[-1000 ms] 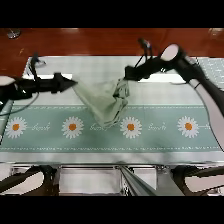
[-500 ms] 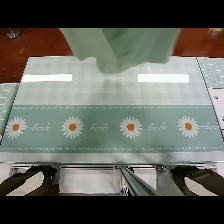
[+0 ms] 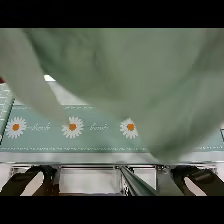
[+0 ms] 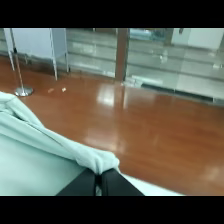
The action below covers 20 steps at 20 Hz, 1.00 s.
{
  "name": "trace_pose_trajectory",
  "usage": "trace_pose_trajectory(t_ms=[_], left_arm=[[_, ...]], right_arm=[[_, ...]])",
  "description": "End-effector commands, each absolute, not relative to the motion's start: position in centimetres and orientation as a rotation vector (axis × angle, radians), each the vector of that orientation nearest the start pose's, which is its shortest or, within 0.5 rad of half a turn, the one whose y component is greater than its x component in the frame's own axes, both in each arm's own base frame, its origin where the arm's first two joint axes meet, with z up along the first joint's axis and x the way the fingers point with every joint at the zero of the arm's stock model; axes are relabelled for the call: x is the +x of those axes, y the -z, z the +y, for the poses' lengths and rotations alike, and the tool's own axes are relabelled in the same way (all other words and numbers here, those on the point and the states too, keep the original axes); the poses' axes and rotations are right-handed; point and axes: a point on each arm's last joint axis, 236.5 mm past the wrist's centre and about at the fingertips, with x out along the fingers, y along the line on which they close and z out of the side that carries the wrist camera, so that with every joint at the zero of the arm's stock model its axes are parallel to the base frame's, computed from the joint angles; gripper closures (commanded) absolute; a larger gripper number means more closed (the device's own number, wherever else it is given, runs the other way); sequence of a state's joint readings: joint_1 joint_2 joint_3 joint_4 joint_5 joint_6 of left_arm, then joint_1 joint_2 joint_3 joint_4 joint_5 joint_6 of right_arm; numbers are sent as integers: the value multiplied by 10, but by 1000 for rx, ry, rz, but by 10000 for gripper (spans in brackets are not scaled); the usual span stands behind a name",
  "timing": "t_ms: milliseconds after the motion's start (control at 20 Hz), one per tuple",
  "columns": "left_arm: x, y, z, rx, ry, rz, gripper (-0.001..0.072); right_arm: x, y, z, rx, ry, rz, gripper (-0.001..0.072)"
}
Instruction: Fold the shirts.
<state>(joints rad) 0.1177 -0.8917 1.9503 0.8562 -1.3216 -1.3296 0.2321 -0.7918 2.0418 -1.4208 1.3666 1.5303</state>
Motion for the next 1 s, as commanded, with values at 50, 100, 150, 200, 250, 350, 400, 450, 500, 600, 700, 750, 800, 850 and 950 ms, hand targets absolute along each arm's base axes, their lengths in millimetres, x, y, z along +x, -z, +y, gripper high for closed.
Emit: trace_pose_trajectory(t_ms=[50,100,150,200,250,350,400,450,500,600,700,750,800,850,950], left_arm=[[248,-397,-138,-89,685,469,687],[253,-367,-141,-125,707,562,687],[257,-336,-144,-148,724,645,687],[260,-302,-149,-167,750,727,687],[265,-270,-155,-208,762,800,686],[279,-205,-169,-271,765,888,686],[291,-174,-172,-300,738,900,687],[305,-147,-171,-339,689,900,687],[322,-121,-166,-381,619,890,686],[354,-79,-150,-431,479,850,687],[382,-46,-133,-455,368,830,686],[390,-31,-129,-463,341,849,686],[394,-14,-129,-469,327,887,686],[395,0,-131,-476,325,930,686],[394,24,-136,-496,328,1011,684]], right_arm=[[227,-445,100,-10,-424,284,693],[241,-425,106,-7,-432,343,692],[258,-404,111,-3,-434,400,692],[277,-381,115,0,-430,460,692],[294,-356,119,2,-424,518,693],[330,-296,126,6,-411,662,693],[348,-263,130,10,-403,734,692],[366,-231,134,17,-394,798,692],[384,-205,138,54,-372,843,692],[425,-167,154,145,-360,878,692],[465,-133,167,233,-343,874,692],[481,-115,172,317,-328,889,692],[491,-99,178,413,-324,916,692],[500,-84,182,508,-328,943,692],[510,-61,187,686,-331,1003,691]])
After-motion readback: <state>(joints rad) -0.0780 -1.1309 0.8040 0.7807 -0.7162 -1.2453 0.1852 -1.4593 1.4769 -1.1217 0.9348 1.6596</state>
